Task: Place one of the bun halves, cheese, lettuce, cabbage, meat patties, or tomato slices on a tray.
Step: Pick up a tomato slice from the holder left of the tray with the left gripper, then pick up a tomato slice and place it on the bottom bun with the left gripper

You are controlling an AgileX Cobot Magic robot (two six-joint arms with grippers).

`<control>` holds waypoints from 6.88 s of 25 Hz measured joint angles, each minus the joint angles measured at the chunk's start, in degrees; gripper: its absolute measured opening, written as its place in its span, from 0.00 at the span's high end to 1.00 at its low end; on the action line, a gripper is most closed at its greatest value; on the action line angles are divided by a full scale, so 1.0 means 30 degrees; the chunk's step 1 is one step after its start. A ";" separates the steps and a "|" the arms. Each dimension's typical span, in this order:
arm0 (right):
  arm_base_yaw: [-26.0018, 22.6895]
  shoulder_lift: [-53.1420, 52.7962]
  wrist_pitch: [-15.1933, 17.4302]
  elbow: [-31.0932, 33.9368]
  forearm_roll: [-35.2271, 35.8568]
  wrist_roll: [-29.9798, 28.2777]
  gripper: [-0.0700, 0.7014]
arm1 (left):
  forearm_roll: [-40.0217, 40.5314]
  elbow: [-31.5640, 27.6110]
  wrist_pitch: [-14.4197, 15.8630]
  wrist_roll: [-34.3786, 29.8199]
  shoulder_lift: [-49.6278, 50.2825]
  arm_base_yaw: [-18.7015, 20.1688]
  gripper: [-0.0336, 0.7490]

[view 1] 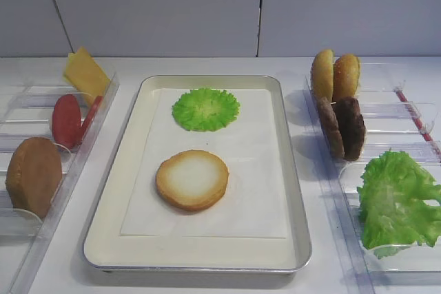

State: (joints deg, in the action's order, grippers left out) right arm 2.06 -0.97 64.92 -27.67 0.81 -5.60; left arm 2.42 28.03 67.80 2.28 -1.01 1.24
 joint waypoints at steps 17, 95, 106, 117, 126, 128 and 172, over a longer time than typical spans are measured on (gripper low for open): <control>0.0000 0.0000 0.0000 0.0000 0.0000 0.0000 0.33 | -0.1098 0.1978 0.0290 -0.2794 0.1134 0.0000 0.55; 0.0000 0.0000 -0.0009 0.0000 -0.0153 0.0035 0.33 | 0.0874 1.9993 0.0857 0.2911 3.5748 0.5696 0.47; 0.0000 0.0000 -0.0009 0.0000 -0.0153 0.0035 0.33 | 0.1513 2.0037 0.0082 0.3035 3.6279 0.5696 0.69; 0.0000 0.0000 -0.0009 0.0000 -0.0153 0.0035 0.33 | 0.2581 2.0080 0.0130 0.3423 3.6291 0.5696 0.91; 0.0000 0.0000 -0.0009 0.0000 -0.0153 0.0035 0.33 | 0.2581 2.0848 0.0824 0.3122 3.6209 0.5696 0.91; 0.0000 0.0000 -0.0009 0.0000 -0.0153 0.0035 0.33 | 0.2581 2.1172 0.0866 0.3001 3.5902 0.5696 0.91; 0.0000 0.0000 -0.0009 0.0000 -0.0153 0.0070 0.33 | -1.8216 0.9390 -0.2032 -1.1075 2.7860 0.5739 0.91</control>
State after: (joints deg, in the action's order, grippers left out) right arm 2.06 -0.97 64.90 -27.67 0.35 -5.39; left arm -52.23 56.20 61.71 -30.94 82.57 18.45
